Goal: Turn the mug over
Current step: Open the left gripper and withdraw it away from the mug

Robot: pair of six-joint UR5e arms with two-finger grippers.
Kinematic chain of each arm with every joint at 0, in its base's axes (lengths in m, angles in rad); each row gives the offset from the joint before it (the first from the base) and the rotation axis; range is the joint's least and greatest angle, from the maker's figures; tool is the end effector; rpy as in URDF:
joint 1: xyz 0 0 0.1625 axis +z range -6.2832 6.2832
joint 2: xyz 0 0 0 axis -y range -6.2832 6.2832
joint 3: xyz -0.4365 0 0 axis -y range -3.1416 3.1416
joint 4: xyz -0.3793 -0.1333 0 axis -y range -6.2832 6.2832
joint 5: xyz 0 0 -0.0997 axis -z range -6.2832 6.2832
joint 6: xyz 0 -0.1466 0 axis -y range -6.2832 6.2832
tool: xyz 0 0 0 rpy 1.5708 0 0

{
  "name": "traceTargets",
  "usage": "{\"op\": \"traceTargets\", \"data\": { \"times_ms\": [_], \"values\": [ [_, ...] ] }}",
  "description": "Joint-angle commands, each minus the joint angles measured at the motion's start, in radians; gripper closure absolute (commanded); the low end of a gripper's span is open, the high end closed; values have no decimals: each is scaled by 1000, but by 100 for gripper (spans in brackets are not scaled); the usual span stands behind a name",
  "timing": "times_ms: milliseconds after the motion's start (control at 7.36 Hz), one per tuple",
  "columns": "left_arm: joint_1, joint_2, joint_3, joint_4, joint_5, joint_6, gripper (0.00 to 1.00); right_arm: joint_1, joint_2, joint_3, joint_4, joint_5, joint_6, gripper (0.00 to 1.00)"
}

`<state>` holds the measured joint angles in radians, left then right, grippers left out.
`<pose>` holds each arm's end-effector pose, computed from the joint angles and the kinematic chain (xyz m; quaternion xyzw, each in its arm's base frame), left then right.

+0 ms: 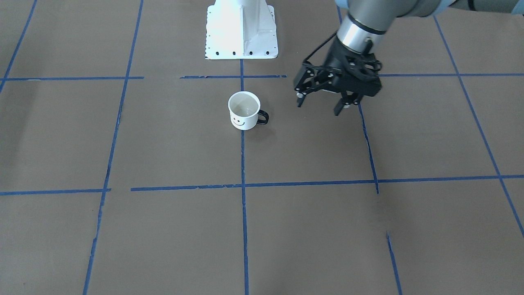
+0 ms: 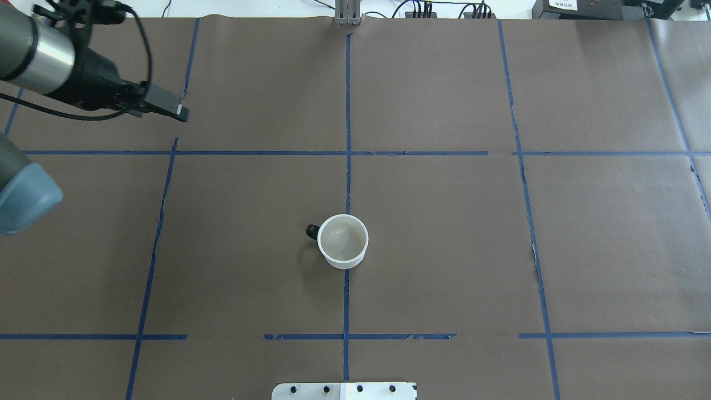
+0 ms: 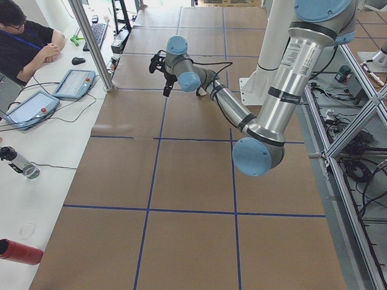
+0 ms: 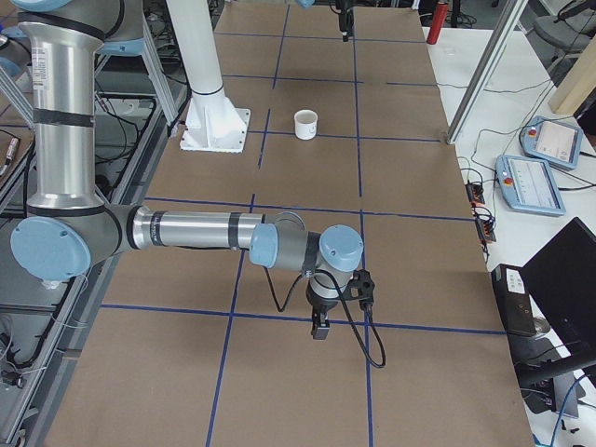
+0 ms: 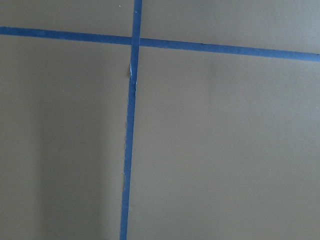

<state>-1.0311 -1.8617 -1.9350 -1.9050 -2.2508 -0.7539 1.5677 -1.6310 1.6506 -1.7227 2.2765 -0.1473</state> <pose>0.2607 -0.5153 0.3289 0.1803 0.5039 0.0687 0.8419 0.0369 -0.4372 0.7145 -0.0370 -0.3484 -0.0476 0.9354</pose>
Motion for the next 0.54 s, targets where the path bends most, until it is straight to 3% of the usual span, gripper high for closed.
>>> {"op": "traceTargets", "data": {
  "times_ms": [0, 408],
  "values": [
    [-175, 161, 78, -42, -53, 338, 0, 0, -1, 0, 0, 0, 0, 0],
    [-422, 252, 281, -20, 19, 725, 0, 0, -1, 0, 0, 0, 0, 0]
  ]
}}
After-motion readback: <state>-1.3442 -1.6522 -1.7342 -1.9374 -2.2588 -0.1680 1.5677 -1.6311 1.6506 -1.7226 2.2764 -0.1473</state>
